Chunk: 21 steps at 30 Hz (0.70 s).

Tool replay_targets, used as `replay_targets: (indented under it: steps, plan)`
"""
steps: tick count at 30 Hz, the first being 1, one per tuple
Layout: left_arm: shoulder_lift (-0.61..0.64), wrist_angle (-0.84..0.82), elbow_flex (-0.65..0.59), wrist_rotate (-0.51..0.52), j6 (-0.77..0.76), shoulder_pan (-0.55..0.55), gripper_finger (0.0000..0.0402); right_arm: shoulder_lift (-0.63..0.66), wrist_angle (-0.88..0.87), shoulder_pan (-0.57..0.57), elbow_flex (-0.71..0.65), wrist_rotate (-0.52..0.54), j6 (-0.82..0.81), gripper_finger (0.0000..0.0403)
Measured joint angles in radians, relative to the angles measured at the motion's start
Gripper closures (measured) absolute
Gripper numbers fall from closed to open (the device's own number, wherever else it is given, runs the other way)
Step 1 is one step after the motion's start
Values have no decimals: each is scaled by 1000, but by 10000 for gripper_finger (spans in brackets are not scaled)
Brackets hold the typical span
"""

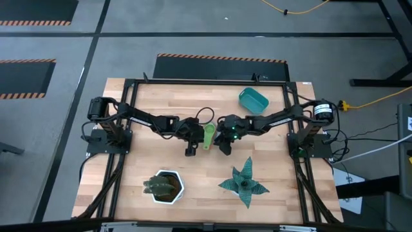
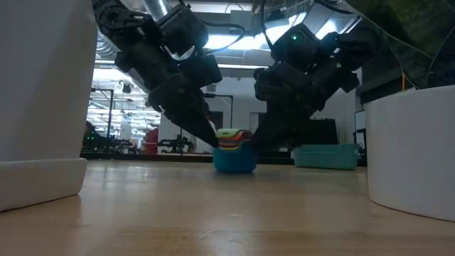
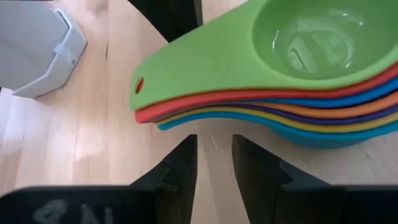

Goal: Nest measuring cups in basket
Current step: Stack the light green measuring cup on top of the red measuring cup

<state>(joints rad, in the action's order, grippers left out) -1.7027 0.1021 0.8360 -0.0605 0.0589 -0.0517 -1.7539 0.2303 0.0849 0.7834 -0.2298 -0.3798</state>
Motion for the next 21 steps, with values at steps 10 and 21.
replay_targets:
  steps: [10,21]
  plan:
    - [0,-2,0,0,0,0,386,149,-179,42,-1,1,52,297]
    - [0,3,0,0,1,0,376,373,-391,92,-1,1,75,297]
